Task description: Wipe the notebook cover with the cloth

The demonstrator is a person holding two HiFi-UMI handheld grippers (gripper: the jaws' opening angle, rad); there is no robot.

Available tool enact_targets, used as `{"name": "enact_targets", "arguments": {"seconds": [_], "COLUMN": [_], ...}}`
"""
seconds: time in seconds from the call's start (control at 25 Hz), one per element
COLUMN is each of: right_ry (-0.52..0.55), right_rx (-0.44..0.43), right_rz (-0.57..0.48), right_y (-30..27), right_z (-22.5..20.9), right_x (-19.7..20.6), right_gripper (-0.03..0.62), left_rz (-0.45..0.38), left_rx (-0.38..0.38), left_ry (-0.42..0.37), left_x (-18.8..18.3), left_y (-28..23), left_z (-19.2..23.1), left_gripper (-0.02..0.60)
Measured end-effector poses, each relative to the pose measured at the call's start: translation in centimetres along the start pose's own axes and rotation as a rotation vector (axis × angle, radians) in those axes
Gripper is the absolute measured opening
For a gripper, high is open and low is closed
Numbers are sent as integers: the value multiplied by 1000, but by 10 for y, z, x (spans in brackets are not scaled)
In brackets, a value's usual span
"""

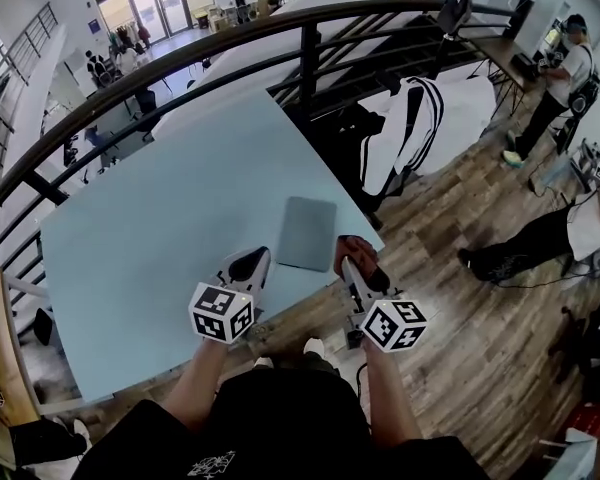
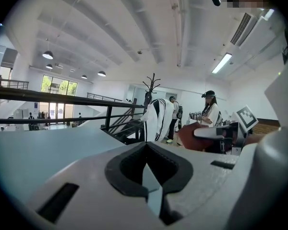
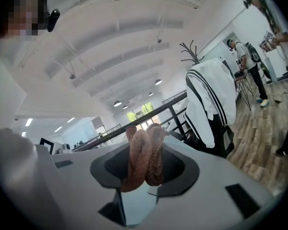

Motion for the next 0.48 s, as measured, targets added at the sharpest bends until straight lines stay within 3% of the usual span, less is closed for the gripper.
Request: {"name": "enact_targets", "arguments": {"seconds": [0.48], "right_ry": [146], "right_rx": [58], "right_rz": [-148], "right_y": [39], "right_z": [54], "right_x": [-38], "right_gripper": [147], "left_rz": [-134], "left_rx": [34], "left_ry": [-55], "left_x": [-45], "left_y": [49], "left_z": [3], "left_gripper": [8]}}
Point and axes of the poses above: the fingertips, and each gripper's own axes: y backward along the fingers, z to its left, x out of its underside, the point moved 3 cm from there along y, backward along the fingers, and after that the axes turned 3 degrees about -y, right-handed, at the moved point
